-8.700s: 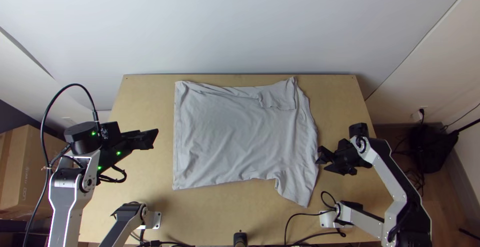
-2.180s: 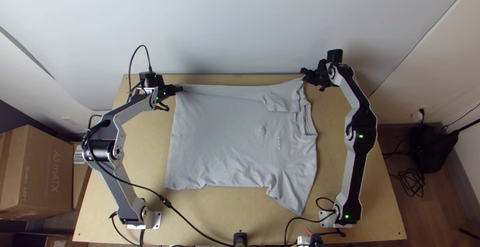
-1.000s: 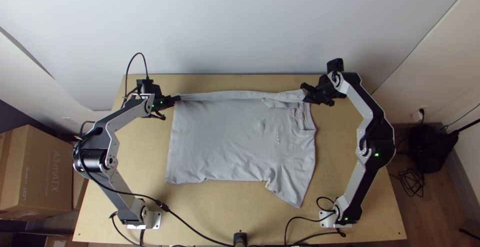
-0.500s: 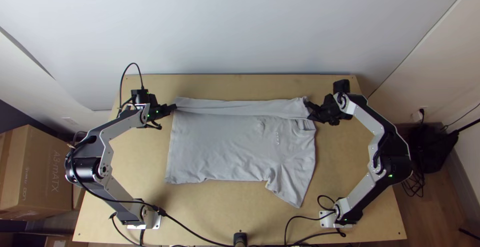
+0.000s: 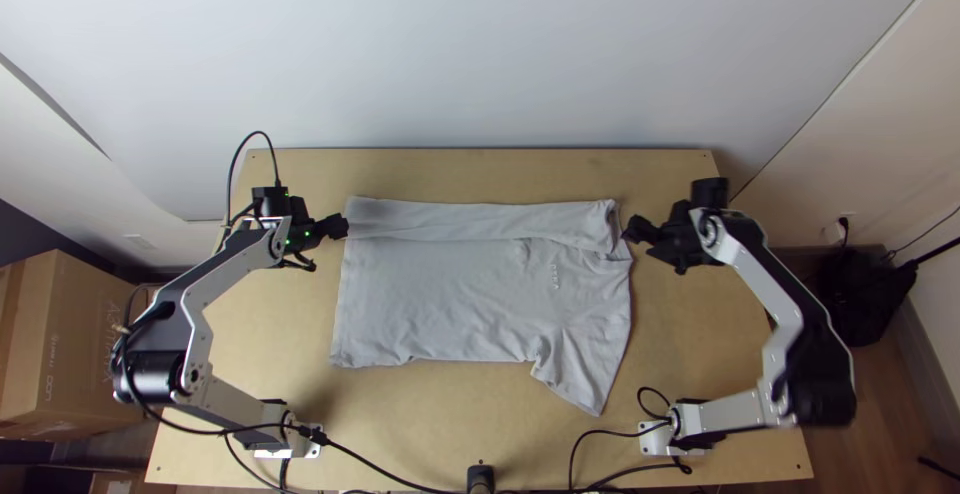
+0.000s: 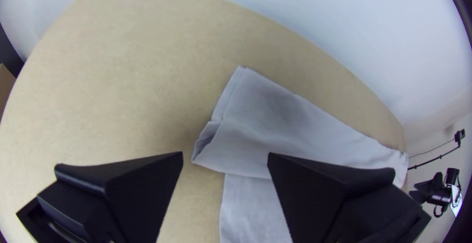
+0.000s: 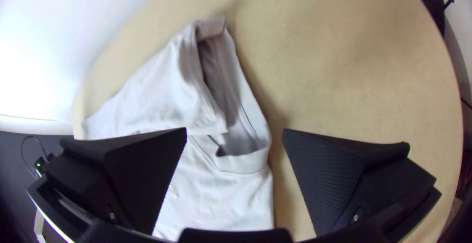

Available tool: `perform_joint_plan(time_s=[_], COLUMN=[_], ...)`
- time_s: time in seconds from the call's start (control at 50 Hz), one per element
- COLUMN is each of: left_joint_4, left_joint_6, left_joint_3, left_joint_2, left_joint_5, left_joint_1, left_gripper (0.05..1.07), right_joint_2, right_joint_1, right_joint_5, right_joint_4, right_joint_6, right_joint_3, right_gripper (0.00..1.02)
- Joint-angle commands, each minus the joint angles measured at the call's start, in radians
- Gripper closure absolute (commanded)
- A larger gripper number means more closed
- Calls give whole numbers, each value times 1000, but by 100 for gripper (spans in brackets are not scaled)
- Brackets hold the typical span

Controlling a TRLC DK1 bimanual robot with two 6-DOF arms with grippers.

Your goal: Fold the t-shirt

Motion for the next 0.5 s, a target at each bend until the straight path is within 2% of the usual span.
perform_joint_plan(time_s=[0.0,0.04,0.18,0.26,0.3,0.4,0.48], left_joint_4=[-17,-39,-135,-221,-254,-310,-369], left_joint_6=[25,34,54,62,64,65,65], left_joint_3=[-39,-42,-33,-7,4,32,67], left_joint_2=[-139,-184,-337,-400,-432,-514,-550], left_joint_5=[12,19,54,83,83,83,83], left_joint_1=[17,24,45,50,50,39,34], left_gripper=[10,10,10,10,10,10,10], right_joint_2=[-166,-193,-232,-220,-223,-252,-282], right_joint_1=[-31,-34,-32,-17,-11,0,1], right_joint_5=[5,2,-65,-71,-71,-70,-70], right_joint_4=[-79,-156,-441,-558,-589,-601,-593], right_joint_6=[23,24,26,9,-20,-39,-65], right_joint_3=[-28,-28,-48,-94,-134,-230,-293], right_gripper=[4,4,4,4,5,20,25])
